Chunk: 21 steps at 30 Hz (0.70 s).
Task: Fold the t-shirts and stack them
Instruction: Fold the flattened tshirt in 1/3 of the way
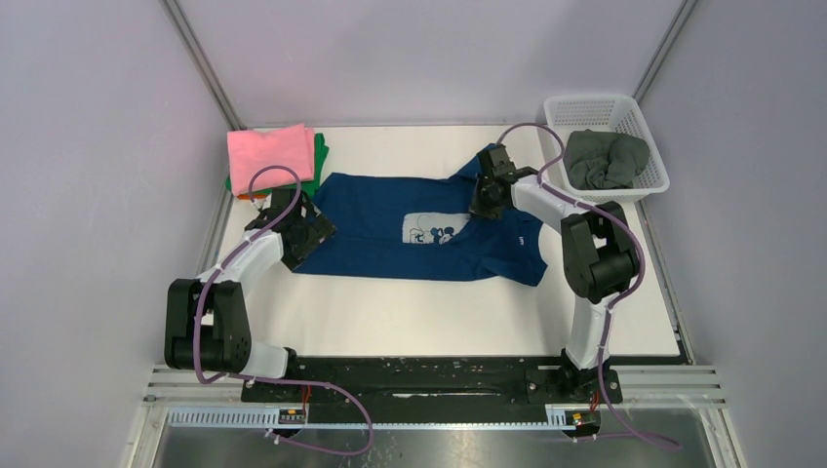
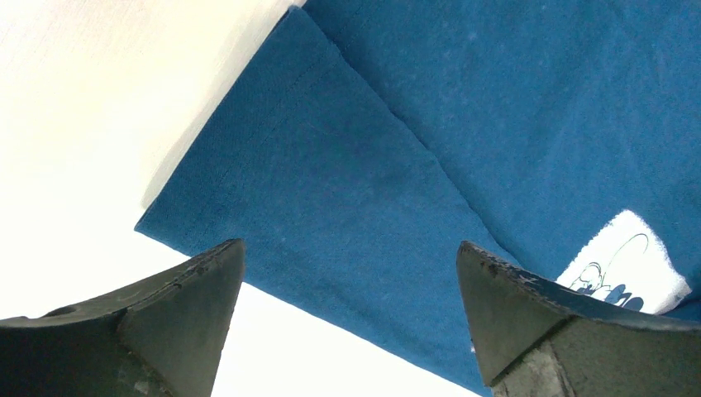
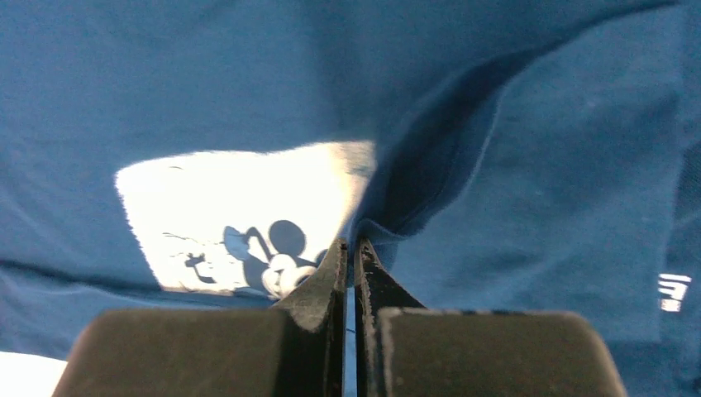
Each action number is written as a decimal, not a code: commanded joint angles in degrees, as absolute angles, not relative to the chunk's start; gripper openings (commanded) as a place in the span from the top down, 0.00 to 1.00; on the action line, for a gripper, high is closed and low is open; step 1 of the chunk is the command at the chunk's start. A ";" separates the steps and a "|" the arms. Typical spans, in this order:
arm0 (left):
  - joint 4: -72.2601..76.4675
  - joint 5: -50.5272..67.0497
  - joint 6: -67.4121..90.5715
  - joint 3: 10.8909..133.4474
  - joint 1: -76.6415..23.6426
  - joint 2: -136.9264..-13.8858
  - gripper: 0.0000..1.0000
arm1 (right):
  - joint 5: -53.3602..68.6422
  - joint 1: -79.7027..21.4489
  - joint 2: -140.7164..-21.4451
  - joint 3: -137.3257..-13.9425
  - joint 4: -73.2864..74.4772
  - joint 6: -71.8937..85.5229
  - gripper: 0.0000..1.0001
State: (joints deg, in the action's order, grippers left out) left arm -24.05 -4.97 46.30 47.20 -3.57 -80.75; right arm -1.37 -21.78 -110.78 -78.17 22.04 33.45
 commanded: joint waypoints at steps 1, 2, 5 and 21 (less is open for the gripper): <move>-22.65 -6.23 45.45 47.40 -3.59 -80.88 0.01 | -0.23 -23.58 -113.49 -83.92 20.63 36.79 1.00; -22.67 -6.22 45.31 47.50 -3.56 -81.03 0.01 | -0.18 -23.76 -114.24 -84.81 20.38 37.76 1.00; -22.77 -6.18 45.13 47.78 -3.58 -81.61 0.01 | -0.18 -24.08 -116.30 -87.15 18.47 41.35 1.00; -22.11 -0.63 43.30 51.19 -3.65 -81.85 0.01 | 1.13 -26.08 -113.30 -89.23 17.94 37.11 0.01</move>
